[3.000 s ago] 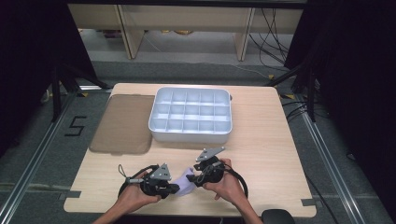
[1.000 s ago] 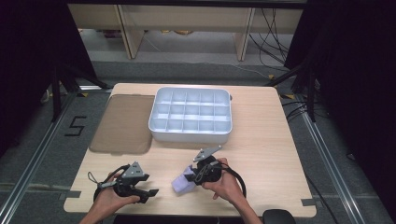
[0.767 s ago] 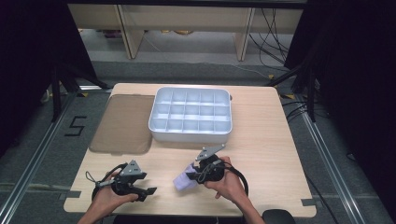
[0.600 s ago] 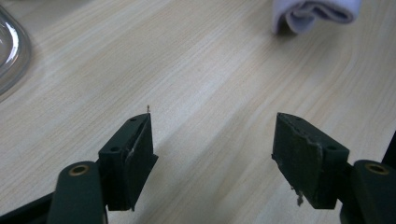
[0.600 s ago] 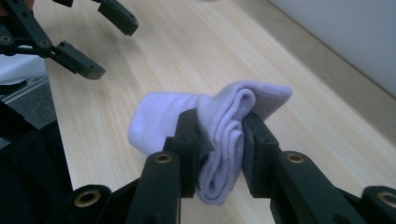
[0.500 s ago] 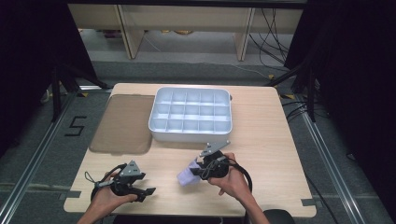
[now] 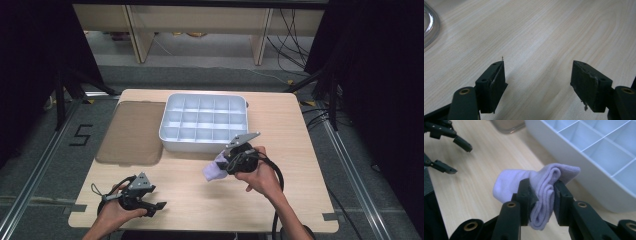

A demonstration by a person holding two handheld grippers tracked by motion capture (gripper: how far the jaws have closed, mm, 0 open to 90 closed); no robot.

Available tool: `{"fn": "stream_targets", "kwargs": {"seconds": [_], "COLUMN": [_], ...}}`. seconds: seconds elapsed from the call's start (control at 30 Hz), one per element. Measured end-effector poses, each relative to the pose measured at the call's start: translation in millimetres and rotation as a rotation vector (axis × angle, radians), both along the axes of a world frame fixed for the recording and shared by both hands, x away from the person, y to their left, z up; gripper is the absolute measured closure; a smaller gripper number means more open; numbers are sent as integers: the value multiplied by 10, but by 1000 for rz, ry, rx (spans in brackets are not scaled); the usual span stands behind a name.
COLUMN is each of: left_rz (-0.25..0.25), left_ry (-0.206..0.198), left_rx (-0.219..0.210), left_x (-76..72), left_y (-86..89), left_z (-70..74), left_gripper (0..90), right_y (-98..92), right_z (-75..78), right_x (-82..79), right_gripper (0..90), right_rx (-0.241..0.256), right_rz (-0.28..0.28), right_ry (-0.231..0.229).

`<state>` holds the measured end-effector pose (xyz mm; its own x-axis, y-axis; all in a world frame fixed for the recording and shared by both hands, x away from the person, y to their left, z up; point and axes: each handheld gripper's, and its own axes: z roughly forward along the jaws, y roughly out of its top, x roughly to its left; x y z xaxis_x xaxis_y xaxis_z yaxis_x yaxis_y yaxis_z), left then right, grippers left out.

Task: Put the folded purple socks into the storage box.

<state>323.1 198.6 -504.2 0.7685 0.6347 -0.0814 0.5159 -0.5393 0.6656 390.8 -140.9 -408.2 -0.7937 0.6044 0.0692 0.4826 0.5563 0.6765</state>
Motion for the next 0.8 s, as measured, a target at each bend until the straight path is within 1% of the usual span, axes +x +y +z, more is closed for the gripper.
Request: {"fn": "stream_targets", "kwargs": {"seconds": [0.03,0.07,0.1,0.13,0.17,0.2,0.23,0.27,0.3,0.33,0.37,0.4,0.43,0.47,0.5,0.53,0.57,0.6,0.63,0.67,0.7,0.73,0.77,0.8], "left_rz": [-6,-14,-18,-6,-10,-15,-11,-5,-3,-14,-10,-15,-17,-9,-7,-10,-15,-13,-15,-13,-14,-20,-15,-20], "left_ry": [-5,-10,-15,-11,-6,-6,-7,-10,-17,-27,-13,-21,-21,-22,-24,-26,-29,-25,-23,-23,-23,-30,-28,-21], "left_rx": [-1,6,7,5,-4,-3,-7,-12,-2,8,-5,-4,-2,-12,6,9,10,-3,1,-2,-1,16,8,8], "left_x": [-2,-1,1,-8,-12,-11,-13,-12,-5,1,-6,-1,2,0,5,7,10,2,0,-1,0,10,9,5], "left_y": [-3,-4,-8,-16,-21,-21,-23,-26,-19,-10,-13,-11,-10,-17,-10,-9,-9,-16,-15,-18,-17,-8,-12,-10], "left_z": [2,3,1,-3,-2,-1,-1,-4,-2,8,8,8,6,-1,1,1,2,1,5,3,3,4,-1,2], "left_gripper": [274,271,268,265,263,261,260,259,259,257,252,249,248,248,248,248,248,248,248,248,248,248,248,248], "right_y": [-29,-44,-67,-87,-107,-134,-145,-166,-185,-195,-217,-230,-246,-253,-270,-284,-301,-304,-326,-329,-343,-349,-363,-366], "right_z": [50,79,115,154,188,227,254,286,323,346,379,395,428,438,463,489,502,504,526,527,548,553,562,571], "right_x": [23,41,67,88,111,145,162,193,216,235,263,287,302,322,337,353,381,401,423,442,466,494,525,551], "right_gripper": [712,712,712,712,712,712,712,712,712,712,712,712,712,712,712,712,712,712,712,712,712,712,712,712], "right_rx": [-10,-1,-5,-10,-15,-21,-12,-18,-25,-19,-28,-24,-34,-29,-36,-43,-50,-46,-57,-48,-51,-52,-56,-57], "right_rz": [1,-13,-14,-25,-32,-25,-37,-33,-42,-54,-53,-57,-67,-73,-83,-94,-95,-112,-118,-137,-139,-147,-146,-152], "right_ry": [6,-3,-12,-21,-27,-38,-35,-44,-39,-47,-49,-61,-54,-61,-59,-47,-57,-62,-49,-47,-34,-38,-43,-42]}}
